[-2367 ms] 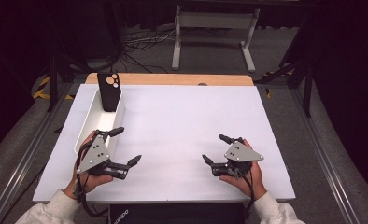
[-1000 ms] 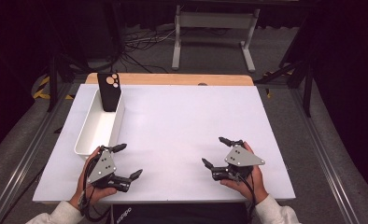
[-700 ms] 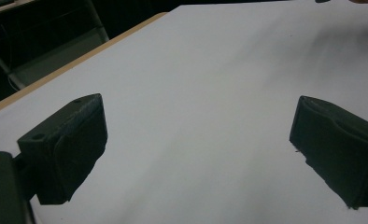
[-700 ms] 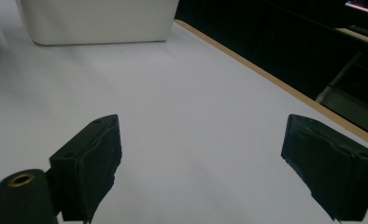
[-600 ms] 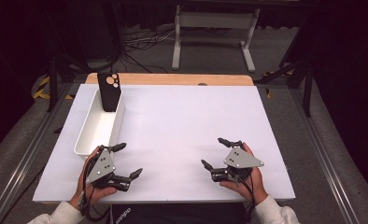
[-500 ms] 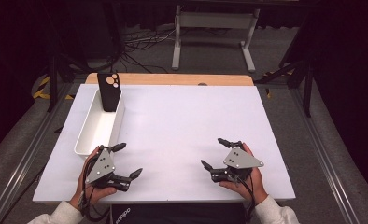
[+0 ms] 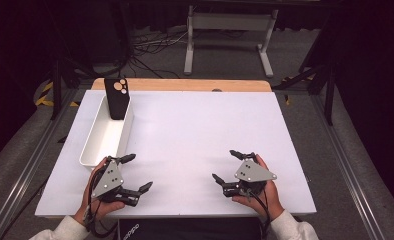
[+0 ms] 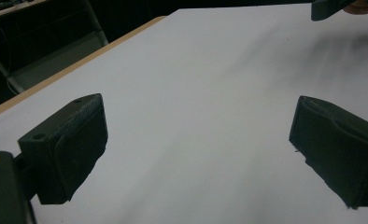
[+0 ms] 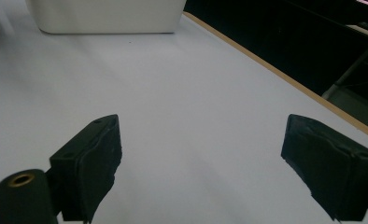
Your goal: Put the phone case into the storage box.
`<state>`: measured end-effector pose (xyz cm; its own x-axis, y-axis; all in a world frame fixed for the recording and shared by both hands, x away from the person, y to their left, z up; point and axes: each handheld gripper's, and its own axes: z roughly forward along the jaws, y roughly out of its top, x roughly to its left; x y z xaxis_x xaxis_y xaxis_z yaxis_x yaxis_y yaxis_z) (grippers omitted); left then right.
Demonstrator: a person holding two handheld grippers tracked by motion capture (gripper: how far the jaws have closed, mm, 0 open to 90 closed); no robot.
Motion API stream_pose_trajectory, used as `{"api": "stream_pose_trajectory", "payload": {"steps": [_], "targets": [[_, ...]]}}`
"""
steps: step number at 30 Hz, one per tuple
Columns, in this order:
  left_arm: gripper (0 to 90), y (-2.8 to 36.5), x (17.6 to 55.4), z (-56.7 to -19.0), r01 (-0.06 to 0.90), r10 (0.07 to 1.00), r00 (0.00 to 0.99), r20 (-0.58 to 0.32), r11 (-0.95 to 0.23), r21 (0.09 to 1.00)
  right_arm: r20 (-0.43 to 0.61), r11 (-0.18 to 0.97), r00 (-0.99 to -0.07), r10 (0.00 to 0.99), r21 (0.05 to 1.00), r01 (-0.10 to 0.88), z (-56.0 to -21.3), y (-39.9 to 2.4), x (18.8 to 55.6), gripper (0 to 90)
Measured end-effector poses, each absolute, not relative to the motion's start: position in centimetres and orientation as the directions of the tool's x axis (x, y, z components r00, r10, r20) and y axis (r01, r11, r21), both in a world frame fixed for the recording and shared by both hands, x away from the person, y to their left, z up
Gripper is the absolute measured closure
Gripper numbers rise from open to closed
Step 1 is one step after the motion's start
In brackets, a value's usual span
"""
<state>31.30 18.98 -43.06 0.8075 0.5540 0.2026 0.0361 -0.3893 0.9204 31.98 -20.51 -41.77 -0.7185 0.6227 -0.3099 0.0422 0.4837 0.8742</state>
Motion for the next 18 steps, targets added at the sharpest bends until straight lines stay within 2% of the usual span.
{"api": "stream_pose_trajectory", "payload": {"steps": [18], "targets": [[5.1,18.77,31.56,-43.06,0.044,0.563,0.801,0.204,-0.394,0.918,-0.302,0.479,-0.718,0.627,0.876,0.05,-41.96,-20.64,32.11,12.7]]}}
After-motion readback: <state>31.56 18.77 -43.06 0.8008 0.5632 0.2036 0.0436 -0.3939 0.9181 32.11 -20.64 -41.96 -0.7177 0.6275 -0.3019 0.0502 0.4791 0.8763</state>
